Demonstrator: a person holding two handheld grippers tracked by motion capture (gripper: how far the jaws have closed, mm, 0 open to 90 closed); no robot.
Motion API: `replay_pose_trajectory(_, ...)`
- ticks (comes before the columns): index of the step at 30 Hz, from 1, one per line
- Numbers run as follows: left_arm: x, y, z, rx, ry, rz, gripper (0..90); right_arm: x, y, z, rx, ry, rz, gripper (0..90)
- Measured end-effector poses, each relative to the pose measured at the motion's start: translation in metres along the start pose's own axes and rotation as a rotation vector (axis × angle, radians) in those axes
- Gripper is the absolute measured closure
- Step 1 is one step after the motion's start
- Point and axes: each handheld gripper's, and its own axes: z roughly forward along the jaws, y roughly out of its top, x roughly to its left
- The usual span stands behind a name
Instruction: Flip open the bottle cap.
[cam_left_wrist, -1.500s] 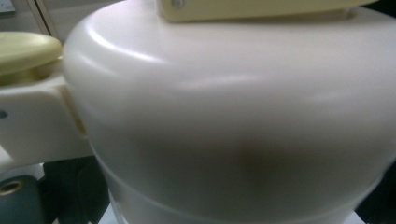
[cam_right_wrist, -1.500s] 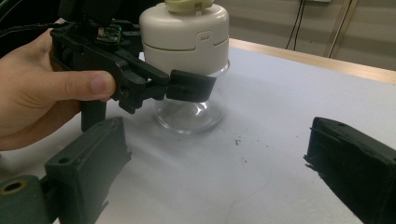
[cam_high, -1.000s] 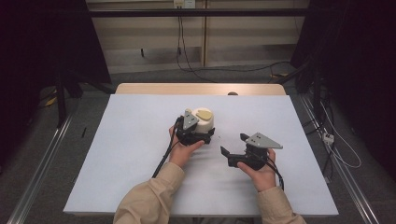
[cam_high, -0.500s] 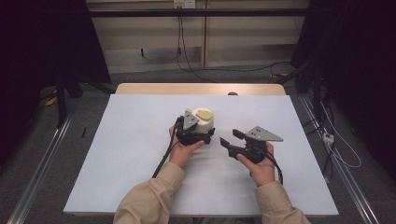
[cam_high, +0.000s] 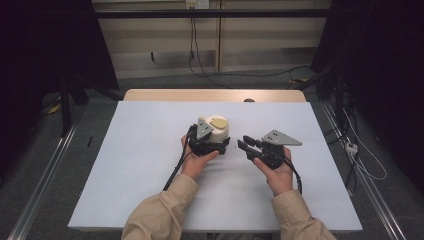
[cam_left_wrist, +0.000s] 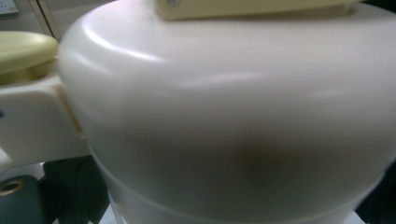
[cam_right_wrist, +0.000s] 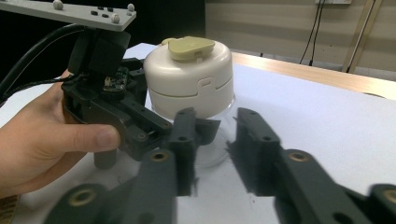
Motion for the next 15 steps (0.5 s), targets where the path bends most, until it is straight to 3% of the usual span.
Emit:
replay_pose_trajectory(7, 0.0, 0.0, 0.0, 0.003, -0.002, 0.001, 4.8, -0.004, 0.006, 0.001, 0.001, 0.008, 0.007, 86.7)
replay_pose_trajectory(15, 0.0, 0.0, 0.0, 0.003, 0.0, 0.002, 4.8, -0.004, 0.015, 0.009, 0.024, 0.028, 0.003, 89.8)
